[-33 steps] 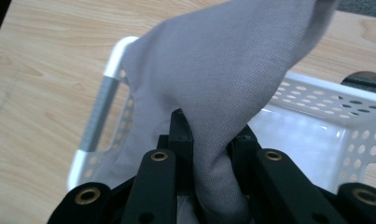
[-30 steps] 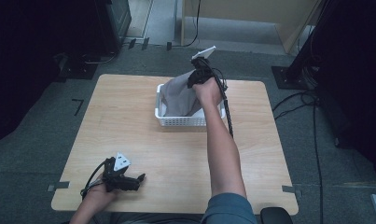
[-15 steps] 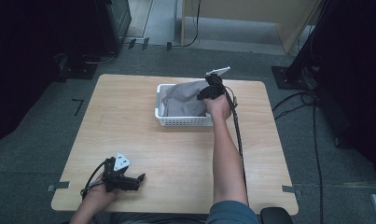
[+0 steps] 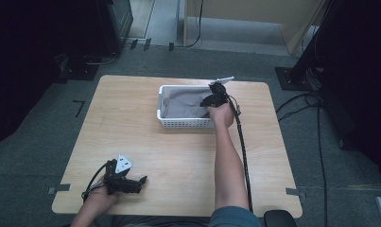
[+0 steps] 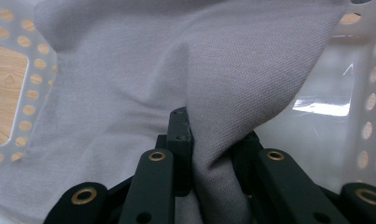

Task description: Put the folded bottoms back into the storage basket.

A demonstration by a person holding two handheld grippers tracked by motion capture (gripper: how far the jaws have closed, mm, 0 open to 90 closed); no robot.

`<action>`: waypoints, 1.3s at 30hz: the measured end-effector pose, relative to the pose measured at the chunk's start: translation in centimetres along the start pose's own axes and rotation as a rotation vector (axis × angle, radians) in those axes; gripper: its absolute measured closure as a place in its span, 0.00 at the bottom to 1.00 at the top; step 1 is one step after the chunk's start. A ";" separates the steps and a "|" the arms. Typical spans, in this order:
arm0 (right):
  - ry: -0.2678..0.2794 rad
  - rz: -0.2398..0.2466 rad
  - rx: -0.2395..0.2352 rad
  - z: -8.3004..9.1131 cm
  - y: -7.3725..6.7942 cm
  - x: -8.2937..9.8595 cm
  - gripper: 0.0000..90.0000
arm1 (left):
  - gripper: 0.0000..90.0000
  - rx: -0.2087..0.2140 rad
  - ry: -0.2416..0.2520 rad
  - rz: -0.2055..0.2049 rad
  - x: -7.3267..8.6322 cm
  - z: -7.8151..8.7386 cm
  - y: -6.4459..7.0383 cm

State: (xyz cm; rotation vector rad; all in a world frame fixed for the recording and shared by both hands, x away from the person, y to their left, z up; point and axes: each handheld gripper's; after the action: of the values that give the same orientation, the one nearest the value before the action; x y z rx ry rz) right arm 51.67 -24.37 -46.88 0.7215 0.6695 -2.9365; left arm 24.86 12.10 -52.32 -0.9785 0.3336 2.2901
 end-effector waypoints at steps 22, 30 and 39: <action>0.131 0.189 -0.001 5.9 1.2 -0.7 0.60 | 0.00 0.000 -0.001 -0.001 0.0 0.0 0.0; 0.168 0.208 -0.009 7.8 1.8 -0.3 0.62 | 0.00 0.000 0.001 0.000 0.0 0.0 0.0; 0.194 0.267 -0.036 8.8 1.5 1.5 0.60 | 0.00 0.000 0.001 -0.001 0.0 0.0 0.0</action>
State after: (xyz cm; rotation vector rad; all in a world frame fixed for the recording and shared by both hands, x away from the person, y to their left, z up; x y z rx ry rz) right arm 46.77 -29.31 -41.09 1.0144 0.5845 -2.6292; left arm 24.86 12.10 -52.34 -0.9797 0.3334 2.2891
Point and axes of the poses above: each handheld gripper's, and its own axes: z roughly backward along the jaws, x roughly out of its underside, y roughly to its right, and after that the axes turned 3 degrees about y, right-handed
